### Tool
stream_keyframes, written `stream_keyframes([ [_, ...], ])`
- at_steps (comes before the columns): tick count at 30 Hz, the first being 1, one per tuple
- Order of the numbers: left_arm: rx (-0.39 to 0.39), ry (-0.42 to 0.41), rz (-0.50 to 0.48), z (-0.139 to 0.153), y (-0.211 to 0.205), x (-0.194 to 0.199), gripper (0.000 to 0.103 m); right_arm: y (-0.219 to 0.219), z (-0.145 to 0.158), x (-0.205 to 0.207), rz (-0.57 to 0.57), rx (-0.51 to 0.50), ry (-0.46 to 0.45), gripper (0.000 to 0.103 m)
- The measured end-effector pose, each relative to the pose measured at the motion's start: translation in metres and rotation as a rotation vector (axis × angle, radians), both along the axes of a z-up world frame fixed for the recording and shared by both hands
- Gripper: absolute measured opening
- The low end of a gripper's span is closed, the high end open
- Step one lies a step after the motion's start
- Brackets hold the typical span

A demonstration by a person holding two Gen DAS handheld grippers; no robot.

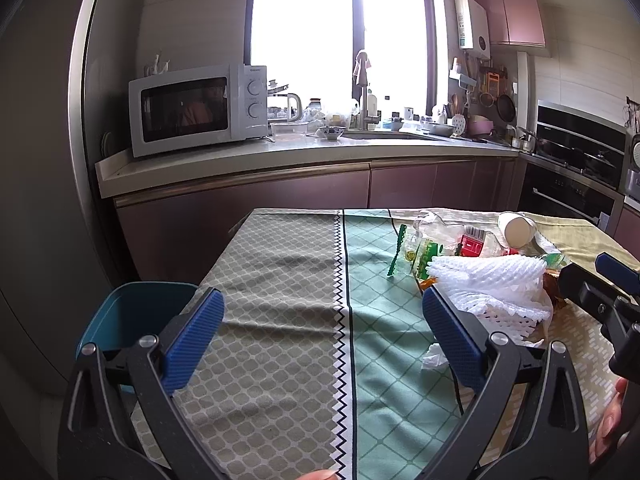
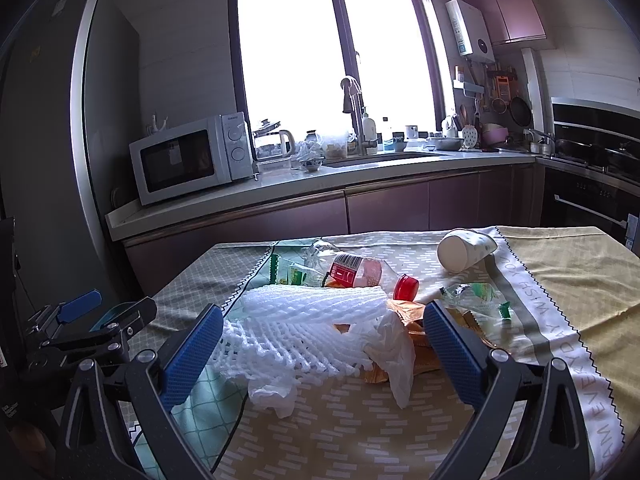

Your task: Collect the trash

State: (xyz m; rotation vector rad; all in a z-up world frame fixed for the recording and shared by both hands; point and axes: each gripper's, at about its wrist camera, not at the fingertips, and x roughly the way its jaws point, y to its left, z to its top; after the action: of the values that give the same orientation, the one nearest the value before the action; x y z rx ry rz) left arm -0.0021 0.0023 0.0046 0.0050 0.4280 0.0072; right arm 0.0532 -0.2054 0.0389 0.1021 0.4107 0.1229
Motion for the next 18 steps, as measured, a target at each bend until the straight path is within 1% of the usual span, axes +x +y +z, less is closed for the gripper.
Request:
stream_keyframes([
  [18, 0.005, -0.012, 0.001, 0.0039, -0.0016, -0.0046, 0.098, 0.0034, 0.0014, -0.0008, -0.005, -0.005, -0.006, 0.097],
])
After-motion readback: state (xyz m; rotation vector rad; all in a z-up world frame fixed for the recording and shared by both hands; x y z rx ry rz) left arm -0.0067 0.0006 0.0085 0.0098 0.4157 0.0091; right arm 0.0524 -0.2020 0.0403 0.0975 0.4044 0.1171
